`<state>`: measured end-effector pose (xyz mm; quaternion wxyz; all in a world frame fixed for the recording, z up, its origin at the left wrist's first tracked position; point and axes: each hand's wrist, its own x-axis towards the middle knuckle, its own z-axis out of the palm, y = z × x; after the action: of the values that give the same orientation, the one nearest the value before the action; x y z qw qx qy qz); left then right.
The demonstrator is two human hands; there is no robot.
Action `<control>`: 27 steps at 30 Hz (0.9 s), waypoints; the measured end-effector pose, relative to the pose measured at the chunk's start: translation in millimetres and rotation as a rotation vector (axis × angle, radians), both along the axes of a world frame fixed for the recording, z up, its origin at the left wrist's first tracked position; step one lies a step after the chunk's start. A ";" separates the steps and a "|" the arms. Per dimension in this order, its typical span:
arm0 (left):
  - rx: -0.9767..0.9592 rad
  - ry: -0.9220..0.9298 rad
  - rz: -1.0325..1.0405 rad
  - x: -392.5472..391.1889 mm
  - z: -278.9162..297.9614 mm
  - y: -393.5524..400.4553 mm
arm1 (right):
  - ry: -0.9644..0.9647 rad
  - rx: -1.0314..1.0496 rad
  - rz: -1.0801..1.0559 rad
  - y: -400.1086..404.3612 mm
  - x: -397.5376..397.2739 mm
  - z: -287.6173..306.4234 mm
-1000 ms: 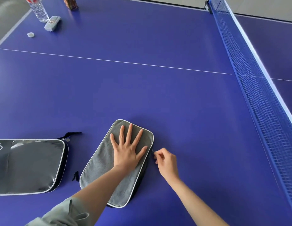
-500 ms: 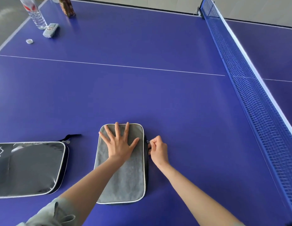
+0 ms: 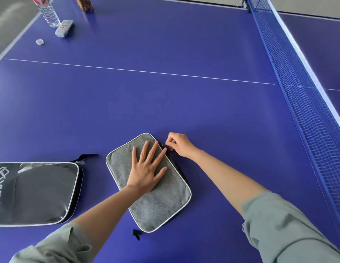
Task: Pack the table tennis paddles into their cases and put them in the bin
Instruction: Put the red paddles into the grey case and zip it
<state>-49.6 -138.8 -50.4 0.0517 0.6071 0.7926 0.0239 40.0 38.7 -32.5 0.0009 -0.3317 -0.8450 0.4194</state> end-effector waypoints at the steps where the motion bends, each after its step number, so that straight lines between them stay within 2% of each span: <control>1: -0.005 0.005 0.005 0.3 -0.7 0.2 | -0.004 0.038 0.010 -0.4 4.4 -1.8; 6: 0.016 -0.002 0.014 -1.0 -3.1 0.8 | 0.064 0.089 -0.049 -25.1 45.2 -9.7; 12: 0.001 -0.015 0.022 -1.6 -1.4 1.1 | 0.070 0.039 -0.257 -85.6 118.6 -15.6; 16: -0.004 -0.018 0.018 -1.0 1.4 2.5 | 0.037 -0.119 -0.456 -121.4 147.7 -15.9; 19: -0.013 0.008 0.054 3.8 6.5 4.8 | 0.107 -0.235 -0.551 -121.7 141.0 -12.4; 21: -0.045 0.006 0.139 9.0 8.7 3.5 | 0.136 -0.187 -0.575 -111.8 129.2 -9.6; 23: -0.083 -0.040 0.262 16.2 9.6 1.0 | 0.131 -0.051 -0.572 -97.2 116.4 -9.8; 25: -0.135 -0.054 0.373 24.3 10.5 -2.0 | 0.122 0.017 -0.521 -81.3 101.7 -10.8; 27: -0.143 -0.049 0.395 33.0 11.1 -5.4 | 0.104 0.022 -0.426 -65.5 84.6 -10.8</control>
<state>-16.6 -144.2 -39.4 0.1083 0.4341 0.8943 -0.0080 124.6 -26.8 -43.3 0.1366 -0.4807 -0.7592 0.4169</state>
